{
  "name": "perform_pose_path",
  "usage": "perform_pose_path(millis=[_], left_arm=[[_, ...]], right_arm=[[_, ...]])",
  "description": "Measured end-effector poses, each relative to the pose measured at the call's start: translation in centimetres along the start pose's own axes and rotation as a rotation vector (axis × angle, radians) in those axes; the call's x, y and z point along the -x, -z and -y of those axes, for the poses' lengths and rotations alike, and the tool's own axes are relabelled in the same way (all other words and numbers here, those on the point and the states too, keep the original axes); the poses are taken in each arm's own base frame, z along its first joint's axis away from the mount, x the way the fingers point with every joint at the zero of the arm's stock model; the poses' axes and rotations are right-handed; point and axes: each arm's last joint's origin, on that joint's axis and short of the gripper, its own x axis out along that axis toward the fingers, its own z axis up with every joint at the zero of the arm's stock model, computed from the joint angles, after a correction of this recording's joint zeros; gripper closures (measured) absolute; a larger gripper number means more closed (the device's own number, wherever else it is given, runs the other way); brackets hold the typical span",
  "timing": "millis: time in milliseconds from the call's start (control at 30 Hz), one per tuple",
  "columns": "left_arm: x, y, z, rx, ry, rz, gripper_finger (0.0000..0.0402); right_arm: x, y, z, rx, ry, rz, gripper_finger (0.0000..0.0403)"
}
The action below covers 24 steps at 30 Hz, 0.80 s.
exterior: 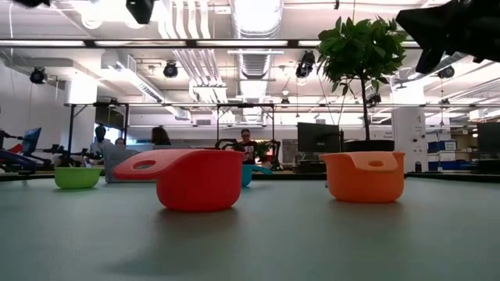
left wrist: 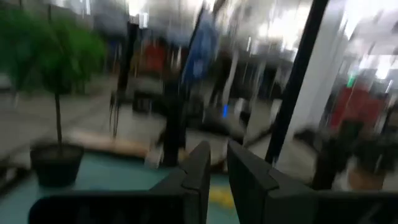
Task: Nest measuring cups in basket
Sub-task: Stack the orange measuring cup on top of the violet measuring cup
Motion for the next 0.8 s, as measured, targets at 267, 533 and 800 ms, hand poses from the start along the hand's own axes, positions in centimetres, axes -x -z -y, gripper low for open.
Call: perform_pose_path(millis=[267,533,800], left_arm=[[-6.9,0.9,1.5,-0.027,-0.048,-0.382,0.0365],[-13.4,3.5,2.3,-0.078,-0.063,-0.627,0.0365],[-18.4,6.9,2.4,-0.159,-0.042,-0.781,0.0365]], right_arm=[[0.0,-0.1,-0.2,0.018,-0.065,0.003,0.0374],[0.0,-0.1,-0.2,0.018,-0.064,0.004,0.0374],[0.0,-0.1,-0.2,0.017,-0.063,0.004,0.0374]])
